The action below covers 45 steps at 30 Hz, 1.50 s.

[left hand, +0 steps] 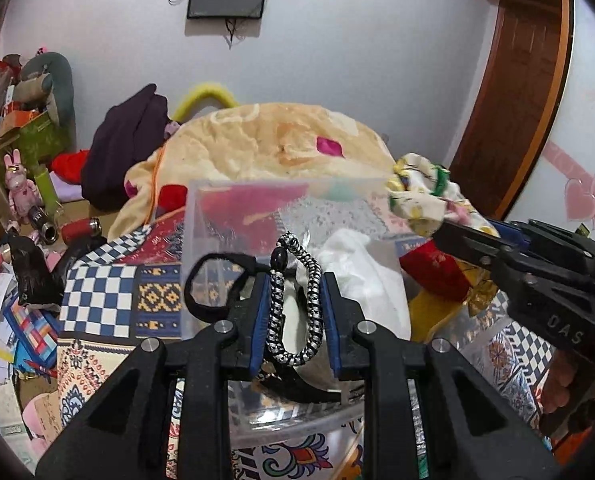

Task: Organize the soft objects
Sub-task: 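Lower the scarf and bracelet into the box and open both tools, then grasp the bagged grey sock with right tool while left tool grasps the green knit glove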

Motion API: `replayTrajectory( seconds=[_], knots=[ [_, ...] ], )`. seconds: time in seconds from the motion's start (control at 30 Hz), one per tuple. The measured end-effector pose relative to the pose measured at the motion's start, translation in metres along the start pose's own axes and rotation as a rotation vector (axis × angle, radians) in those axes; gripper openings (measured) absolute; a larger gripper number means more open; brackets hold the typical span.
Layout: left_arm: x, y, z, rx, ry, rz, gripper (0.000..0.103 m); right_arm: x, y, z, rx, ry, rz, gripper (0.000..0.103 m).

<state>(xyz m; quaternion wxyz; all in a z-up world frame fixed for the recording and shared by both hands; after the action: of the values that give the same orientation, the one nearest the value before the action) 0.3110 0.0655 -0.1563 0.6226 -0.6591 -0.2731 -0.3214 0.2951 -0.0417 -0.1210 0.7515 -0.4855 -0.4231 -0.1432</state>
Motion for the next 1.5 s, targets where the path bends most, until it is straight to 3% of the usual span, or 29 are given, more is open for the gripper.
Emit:
replayTrajectory(
  seconds=[0.07, 0.23, 0.33, 0.4, 0.5, 0.73, 1.07, 1.27, 1.5],
  knots=[
    [-0.002, 0.001, -0.002, -0.001, 0.011, 0.008, 0.024, -0.006, 0.006, 0.002, 0.001, -0.001, 0.024, 0.024],
    [-0.003, -0.003, -0.004, 0.010, 0.032, -0.007, 0.039, -0.013, 0.015, 0.007, -0.023, -0.041, 0.046, 0.025],
    [-0.004, -0.004, -0.004, 0.015, 0.040, -0.007, 0.043, -0.015, 0.016, 0.006, -0.029, -0.046, 0.057, 0.038],
    [-0.005, -0.007, -0.004, 0.010, 0.036, -0.011, 0.045, -0.014, 0.012, 0.004, -0.042, -0.046, 0.045, 0.055],
    [-0.005, -0.012, -0.002, -0.007, 0.012, -0.022, 0.049, -0.011, 0.003, 0.001, -0.045, -0.043, 0.022, 0.062],
    [-0.007, -0.041, -0.005, -0.050, 0.012, -0.066, 0.049, -0.012, -0.020, 0.002, -0.026, -0.052, -0.025, 0.067],
    [-0.027, -0.078, -0.024, -0.027, 0.100, -0.108, 0.060, -0.032, -0.047, 0.014, -0.012, -0.103, -0.060, 0.070],
    [-0.053, -0.079, -0.033, -0.037, 0.109, -0.070, 0.065, -0.056, -0.040, 0.008, -0.035, -0.109, -0.029, 0.083],
    [-0.085, -0.075, -0.041, -0.020, 0.136, -0.019, 0.070, -0.072, -0.025, 0.005, -0.054, -0.099, 0.042, 0.083]
  ],
)
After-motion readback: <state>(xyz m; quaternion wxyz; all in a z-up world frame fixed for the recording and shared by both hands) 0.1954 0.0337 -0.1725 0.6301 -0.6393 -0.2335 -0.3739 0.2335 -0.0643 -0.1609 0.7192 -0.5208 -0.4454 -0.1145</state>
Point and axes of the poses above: each gripper's, at about its wrist camera, not at the fingertips, and y roughly the way its jaws point, z to its left, x to its top, the point moved 10 cm from there along y, roughly the way its jaws point, and after that the axes turned 10 degrees about y, right-handed, at the moved point
